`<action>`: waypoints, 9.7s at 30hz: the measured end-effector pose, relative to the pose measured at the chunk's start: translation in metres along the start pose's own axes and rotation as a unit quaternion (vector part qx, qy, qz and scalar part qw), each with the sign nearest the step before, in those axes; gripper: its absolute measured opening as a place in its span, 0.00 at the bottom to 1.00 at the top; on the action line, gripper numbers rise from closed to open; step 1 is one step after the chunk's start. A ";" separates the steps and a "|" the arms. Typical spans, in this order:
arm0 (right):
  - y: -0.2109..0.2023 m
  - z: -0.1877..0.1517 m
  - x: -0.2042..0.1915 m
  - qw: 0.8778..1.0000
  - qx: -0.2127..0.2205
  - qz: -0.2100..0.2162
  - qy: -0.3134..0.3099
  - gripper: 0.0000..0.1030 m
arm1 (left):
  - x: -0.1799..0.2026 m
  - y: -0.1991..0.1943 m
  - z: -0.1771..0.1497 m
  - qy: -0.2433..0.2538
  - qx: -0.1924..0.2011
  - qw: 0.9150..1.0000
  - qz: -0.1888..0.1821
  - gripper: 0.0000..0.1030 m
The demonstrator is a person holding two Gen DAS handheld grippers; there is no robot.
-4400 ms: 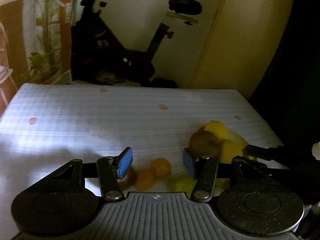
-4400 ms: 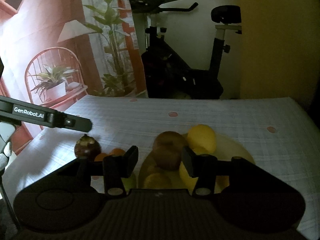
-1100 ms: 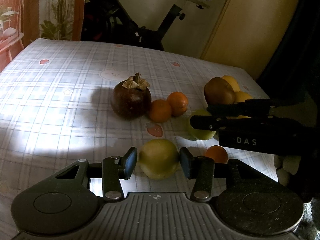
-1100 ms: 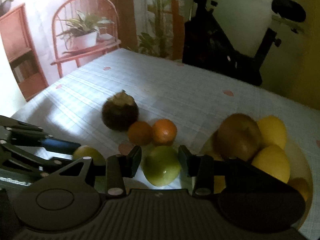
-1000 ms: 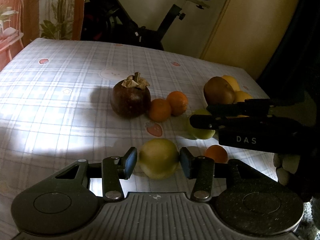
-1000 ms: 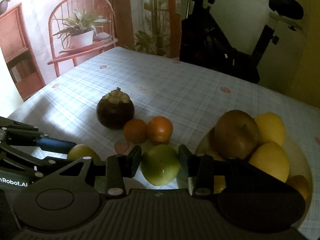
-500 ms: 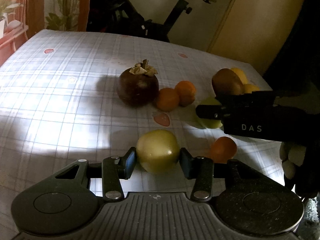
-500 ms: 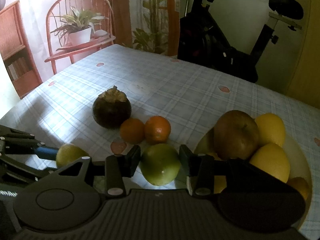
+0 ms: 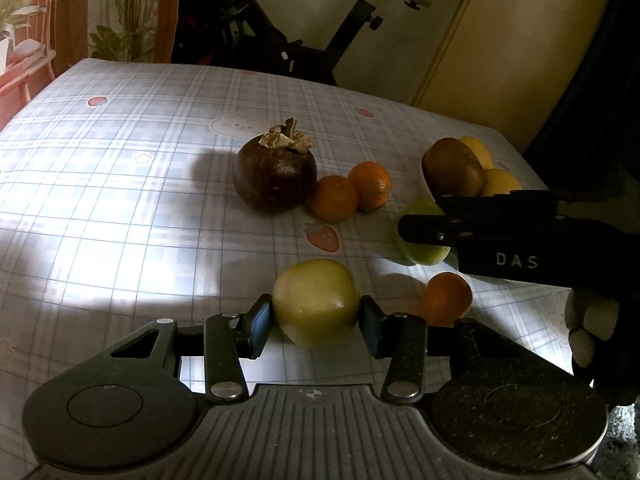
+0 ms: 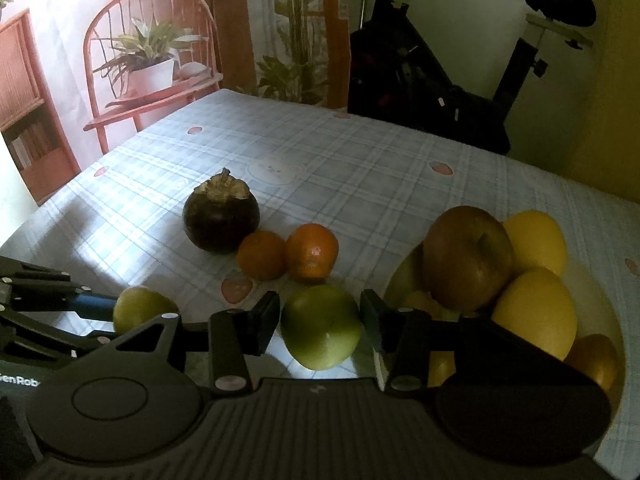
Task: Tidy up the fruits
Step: 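Lift the yellow-green apple with the left tool while the right tool lifts the green apple, then carry both held apples over the beige plate, then open both tools to set the apples down on the plate, then withdraw both tools from the plate toward the tangerines beside the mangosteen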
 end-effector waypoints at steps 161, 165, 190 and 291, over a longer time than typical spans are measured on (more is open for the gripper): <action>-0.110 0.024 0.078 0.981 0.168 0.027 0.097 0.47 | 0.044 -0.065 0.111 0.015 0.131 0.991 0.028 0.47; -0.117 0.028 0.099 0.978 0.179 0.006 0.110 0.47 | 0.060 -0.050 0.126 0.050 0.129 0.990 0.020 0.47; -0.064 0.006 0.184 0.971 0.129 -0.031 0.199 0.47 | 0.141 0.063 0.128 0.161 0.039 0.985 -0.054 0.47; -0.052 0.004 0.026 0.993 0.066 0.040 0.093 0.44 | 0.006 -0.010 0.084 0.120 0.058 0.991 0.008 0.36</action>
Point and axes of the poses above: each gripper's, at about its wrist camera, not at the fingertips, and y roughly the way its jaws point, x to its right, z to its top, the point moved 4 cm from there along y, roughly the way its jaws point, and after that the axes turned 11 degrees about y, right-handed, at the moved point
